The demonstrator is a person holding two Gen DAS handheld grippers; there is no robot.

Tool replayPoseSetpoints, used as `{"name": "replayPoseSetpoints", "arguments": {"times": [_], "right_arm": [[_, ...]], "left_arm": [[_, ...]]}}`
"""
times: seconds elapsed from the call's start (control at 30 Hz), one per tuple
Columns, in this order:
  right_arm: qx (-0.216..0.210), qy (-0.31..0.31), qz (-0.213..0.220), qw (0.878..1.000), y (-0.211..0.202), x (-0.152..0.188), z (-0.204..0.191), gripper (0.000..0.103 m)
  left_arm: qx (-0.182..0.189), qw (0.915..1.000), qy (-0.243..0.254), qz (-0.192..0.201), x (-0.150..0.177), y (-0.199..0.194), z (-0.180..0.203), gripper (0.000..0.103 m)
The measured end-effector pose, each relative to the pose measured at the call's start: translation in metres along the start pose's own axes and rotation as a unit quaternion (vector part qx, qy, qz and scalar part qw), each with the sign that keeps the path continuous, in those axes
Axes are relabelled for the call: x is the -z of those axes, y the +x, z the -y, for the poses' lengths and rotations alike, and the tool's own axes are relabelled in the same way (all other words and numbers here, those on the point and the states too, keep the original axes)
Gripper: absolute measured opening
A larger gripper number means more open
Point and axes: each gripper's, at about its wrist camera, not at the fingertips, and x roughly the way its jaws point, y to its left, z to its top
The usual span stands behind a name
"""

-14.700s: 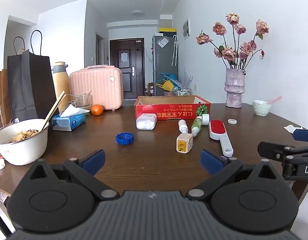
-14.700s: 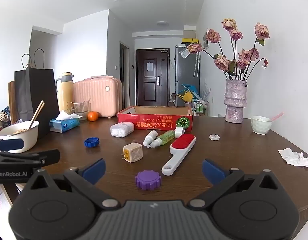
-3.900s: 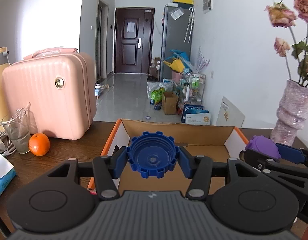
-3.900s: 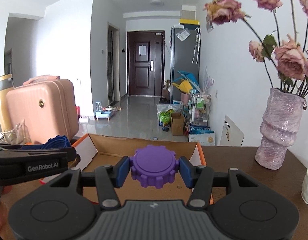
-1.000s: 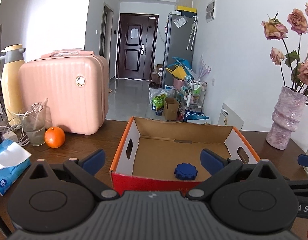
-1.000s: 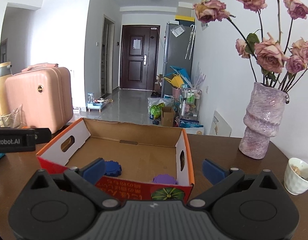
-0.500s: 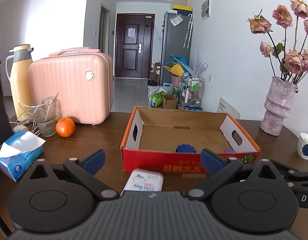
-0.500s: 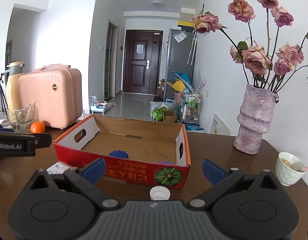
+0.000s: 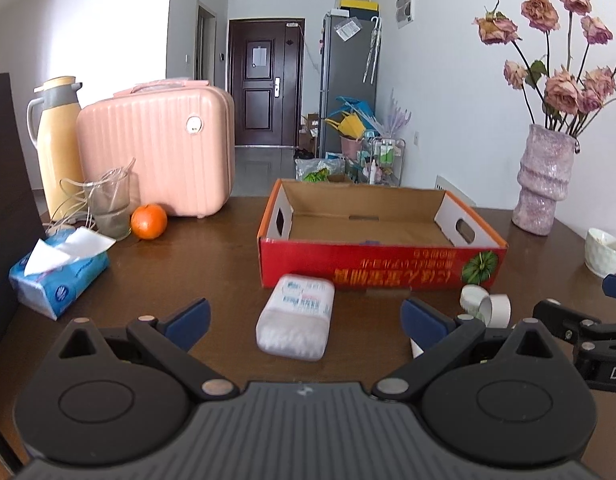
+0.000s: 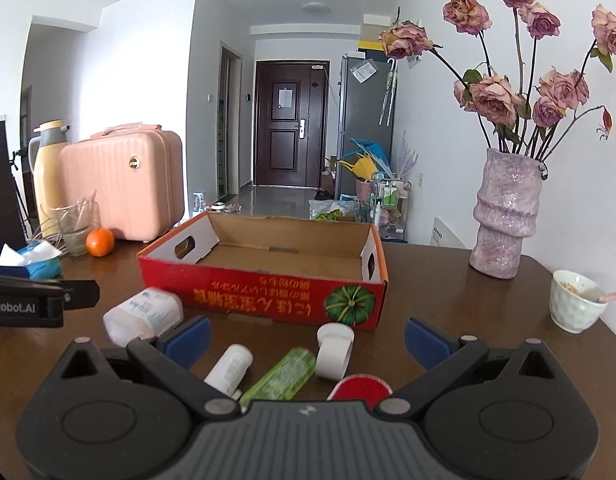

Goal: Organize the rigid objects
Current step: 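Move the right gripper to the white spray bottle and grasp it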

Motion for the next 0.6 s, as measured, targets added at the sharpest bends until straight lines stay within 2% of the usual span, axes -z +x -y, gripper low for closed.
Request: {"name": "replayPoseSetpoints", "arguments": {"times": [0.33, 0.6], "right_arm": [[-0.009, -0.006, -0.01, 1.0, -0.014, 0.027, -0.011, 0.103], [-0.009, -0.022, -0.021, 0.999, -0.008, 0.029, -0.019, 0.103]], "left_arm": [[-0.002, 0.9999, 0.002, -0.016, 0.024, -0.009, -0.01, 0.103], [-0.003, 0.9996, -0.003, -0.027, 0.027, -0.001, -0.013, 0.103]]}}
